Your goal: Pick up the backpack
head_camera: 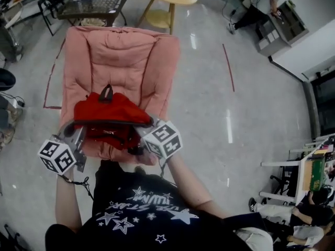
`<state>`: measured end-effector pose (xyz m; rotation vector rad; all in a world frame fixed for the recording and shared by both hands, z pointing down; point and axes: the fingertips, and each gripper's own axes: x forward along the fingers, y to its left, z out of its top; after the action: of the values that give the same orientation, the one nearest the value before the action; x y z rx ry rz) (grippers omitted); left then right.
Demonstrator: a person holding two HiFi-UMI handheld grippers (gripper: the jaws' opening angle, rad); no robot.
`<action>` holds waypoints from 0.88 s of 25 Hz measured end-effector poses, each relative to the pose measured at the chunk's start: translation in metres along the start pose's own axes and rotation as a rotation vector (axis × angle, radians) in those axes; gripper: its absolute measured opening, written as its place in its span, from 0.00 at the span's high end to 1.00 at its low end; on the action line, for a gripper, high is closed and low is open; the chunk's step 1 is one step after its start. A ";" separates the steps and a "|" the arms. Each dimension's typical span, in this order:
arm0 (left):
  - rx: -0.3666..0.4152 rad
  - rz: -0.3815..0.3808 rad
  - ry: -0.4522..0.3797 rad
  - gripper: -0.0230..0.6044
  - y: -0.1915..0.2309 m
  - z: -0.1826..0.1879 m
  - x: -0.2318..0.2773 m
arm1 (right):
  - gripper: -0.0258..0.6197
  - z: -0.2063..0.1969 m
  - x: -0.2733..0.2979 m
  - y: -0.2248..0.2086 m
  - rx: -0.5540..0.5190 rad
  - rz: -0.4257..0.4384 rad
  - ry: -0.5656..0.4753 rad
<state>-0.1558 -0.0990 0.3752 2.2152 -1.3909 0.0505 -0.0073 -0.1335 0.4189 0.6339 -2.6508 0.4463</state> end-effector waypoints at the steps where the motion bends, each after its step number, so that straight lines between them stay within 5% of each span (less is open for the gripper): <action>1: 0.002 0.010 -0.025 0.93 -0.010 0.005 -0.008 | 0.95 0.008 -0.010 0.005 -0.019 0.011 -0.010; 7: -0.026 0.090 -0.145 0.93 -0.060 0.016 -0.053 | 0.95 0.038 -0.054 0.033 -0.074 0.118 -0.079; 22: -0.085 0.203 -0.123 0.93 -0.117 -0.064 -0.116 | 0.95 -0.011 -0.078 0.076 -0.031 0.222 -0.028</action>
<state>-0.0956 0.0655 0.3488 2.0309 -1.6506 -0.0730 0.0234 -0.0365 0.3787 0.3396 -2.7610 0.4590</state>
